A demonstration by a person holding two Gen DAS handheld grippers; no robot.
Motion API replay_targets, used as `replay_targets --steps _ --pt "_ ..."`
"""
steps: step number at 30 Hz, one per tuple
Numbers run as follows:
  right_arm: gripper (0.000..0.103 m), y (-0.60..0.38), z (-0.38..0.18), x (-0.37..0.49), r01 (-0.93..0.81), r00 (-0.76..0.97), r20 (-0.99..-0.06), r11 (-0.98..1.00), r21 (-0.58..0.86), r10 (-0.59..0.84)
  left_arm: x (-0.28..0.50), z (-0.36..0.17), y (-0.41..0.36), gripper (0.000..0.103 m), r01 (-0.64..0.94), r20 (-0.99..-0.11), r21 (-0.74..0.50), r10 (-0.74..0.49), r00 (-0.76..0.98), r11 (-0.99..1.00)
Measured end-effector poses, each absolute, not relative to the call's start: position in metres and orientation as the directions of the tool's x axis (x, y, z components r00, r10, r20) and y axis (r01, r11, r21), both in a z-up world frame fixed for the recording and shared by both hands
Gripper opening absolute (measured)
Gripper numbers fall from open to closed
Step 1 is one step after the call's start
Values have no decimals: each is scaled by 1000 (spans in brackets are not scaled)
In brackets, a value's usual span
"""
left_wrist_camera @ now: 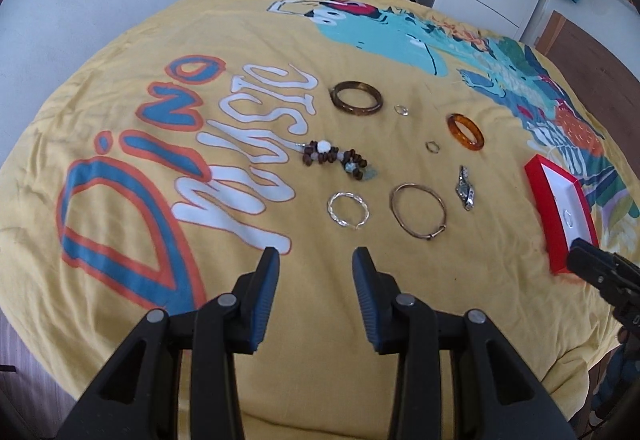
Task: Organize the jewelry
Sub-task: 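Grasp the plain silver bangle with the right gripper while the left grasps a twisted silver ring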
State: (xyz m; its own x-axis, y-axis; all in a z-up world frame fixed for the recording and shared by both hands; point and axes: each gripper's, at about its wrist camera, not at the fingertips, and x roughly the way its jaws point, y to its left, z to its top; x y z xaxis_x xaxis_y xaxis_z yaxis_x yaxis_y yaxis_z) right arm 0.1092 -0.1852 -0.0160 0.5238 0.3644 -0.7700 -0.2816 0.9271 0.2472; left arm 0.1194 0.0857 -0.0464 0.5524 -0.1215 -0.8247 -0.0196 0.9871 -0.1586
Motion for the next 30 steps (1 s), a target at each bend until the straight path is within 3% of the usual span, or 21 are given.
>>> replay_targets --steps 15,30 --pt "33 -144 -85 186 -269 399 -814 903 336 421 190 -97 73 32 10 -868 -169 -153 472 986" --pt "29 -131 -127 221 -225 348 -818 888 401 458 202 -127 78 29 7 -891 -180 -166 423 984"
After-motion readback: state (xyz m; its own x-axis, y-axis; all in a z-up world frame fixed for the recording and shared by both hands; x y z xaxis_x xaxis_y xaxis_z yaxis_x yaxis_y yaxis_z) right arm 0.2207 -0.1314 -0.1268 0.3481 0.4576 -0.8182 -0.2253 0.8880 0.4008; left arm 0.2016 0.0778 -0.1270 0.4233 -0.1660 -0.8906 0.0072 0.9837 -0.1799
